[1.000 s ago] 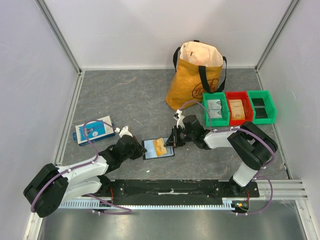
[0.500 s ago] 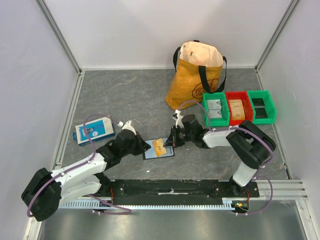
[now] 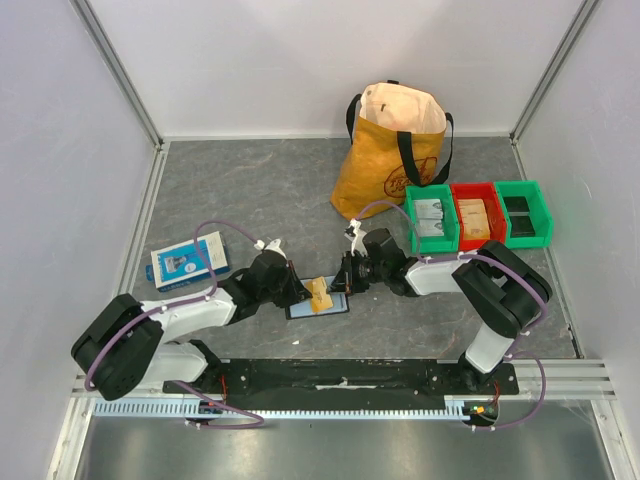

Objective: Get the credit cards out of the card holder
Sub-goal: Remove the credit card from the card holder.

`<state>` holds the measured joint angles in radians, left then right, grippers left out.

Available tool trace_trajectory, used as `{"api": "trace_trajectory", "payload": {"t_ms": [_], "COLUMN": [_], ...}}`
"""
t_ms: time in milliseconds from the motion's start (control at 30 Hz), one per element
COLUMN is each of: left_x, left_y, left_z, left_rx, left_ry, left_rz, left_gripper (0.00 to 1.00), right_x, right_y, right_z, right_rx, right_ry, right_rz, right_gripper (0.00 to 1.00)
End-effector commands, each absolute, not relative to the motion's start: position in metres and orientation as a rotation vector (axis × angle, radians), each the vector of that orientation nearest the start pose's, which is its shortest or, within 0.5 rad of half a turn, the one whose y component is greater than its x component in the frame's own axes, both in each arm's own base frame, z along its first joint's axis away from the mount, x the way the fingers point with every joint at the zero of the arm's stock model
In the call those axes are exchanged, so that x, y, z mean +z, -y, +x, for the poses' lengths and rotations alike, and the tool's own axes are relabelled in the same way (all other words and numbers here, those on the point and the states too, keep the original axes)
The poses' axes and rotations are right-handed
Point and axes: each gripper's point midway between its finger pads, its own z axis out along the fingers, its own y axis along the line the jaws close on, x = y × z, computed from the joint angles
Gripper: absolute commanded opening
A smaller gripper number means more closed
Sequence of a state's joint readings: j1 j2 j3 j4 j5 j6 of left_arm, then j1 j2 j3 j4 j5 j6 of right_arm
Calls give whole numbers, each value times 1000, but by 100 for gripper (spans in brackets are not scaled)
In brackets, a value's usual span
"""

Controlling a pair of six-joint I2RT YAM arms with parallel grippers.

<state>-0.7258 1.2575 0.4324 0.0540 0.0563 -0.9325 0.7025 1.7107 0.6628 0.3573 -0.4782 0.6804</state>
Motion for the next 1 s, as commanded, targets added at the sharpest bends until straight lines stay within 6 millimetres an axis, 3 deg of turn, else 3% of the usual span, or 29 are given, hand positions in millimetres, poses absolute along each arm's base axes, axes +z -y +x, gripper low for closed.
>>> {"api": "trace_trajectory", "payload": {"t_ms": [0, 300, 500, 600, 667, 800, 967], "left_x": [34, 10, 6, 8, 13, 28, 70], "left_y": [239, 233, 235, 236, 236, 233, 237], "left_z": [208, 196, 194, 194, 195, 199, 209], "left_rx": [-843, -837, -852, -859, -865, -855, -861], "left_ry": [-2463, -2518, -2531, -2523, -2511, -2467, -2358], "left_rz": [-210, -247, -254, -253, -252, -214, -46], "left_gripper": [2, 2, 2, 2, 2, 6, 27], "right_x": [38, 36, 37, 40, 42, 56, 78], "right_y": [-330, -333, -335, -334, -332, -326, -315], "right_z": [227, 226, 224, 224, 224, 226, 230], "right_rx": [1234, 1252, 1281, 1277, 1256, 1201, 1116], "right_ry": [-2443, -2444, -2439, -2433, -2435, -2414, -2390], "right_rz": [-341, -340, -340, -348, -352, -381, -398], "right_gripper": [4, 22, 22, 10, 0, 0, 0]}}
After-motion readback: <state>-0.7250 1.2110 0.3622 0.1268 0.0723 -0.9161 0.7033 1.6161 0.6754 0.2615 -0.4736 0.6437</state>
